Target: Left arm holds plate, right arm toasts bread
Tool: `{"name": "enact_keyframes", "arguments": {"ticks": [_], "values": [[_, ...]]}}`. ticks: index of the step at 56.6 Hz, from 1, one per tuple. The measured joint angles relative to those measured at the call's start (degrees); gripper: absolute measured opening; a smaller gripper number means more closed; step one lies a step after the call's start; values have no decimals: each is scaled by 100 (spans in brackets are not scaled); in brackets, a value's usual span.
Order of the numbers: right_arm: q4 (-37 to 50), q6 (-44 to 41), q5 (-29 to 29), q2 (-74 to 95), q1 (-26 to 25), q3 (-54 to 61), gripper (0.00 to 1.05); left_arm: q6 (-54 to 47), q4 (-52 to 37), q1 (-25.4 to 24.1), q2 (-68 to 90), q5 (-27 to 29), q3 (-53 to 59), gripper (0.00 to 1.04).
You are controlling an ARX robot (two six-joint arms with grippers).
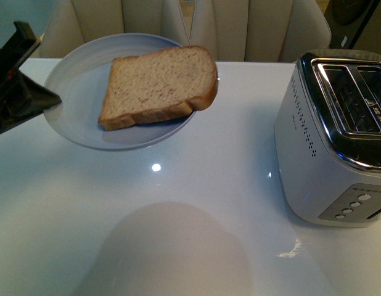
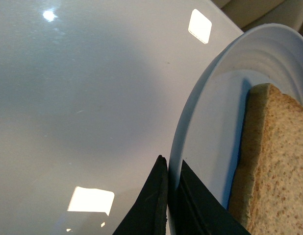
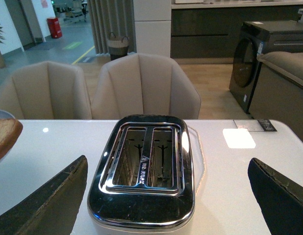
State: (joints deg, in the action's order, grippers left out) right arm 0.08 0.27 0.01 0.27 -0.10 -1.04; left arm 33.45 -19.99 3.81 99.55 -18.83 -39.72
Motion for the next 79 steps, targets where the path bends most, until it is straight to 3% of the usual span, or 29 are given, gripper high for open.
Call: {"name": "enact_keyframes", "arguments": {"ticks": [36,49,79], "values": [[0,0,0,0,0,0,96,811,1340,1725,-433,645,-1263,3],[0,0,0,0,0,0,96,887,1438,1963,-584,686,-1272,3],[0,0,0,0,0,0,96,929,1438,1978,-619,686,-1272,3]]}}
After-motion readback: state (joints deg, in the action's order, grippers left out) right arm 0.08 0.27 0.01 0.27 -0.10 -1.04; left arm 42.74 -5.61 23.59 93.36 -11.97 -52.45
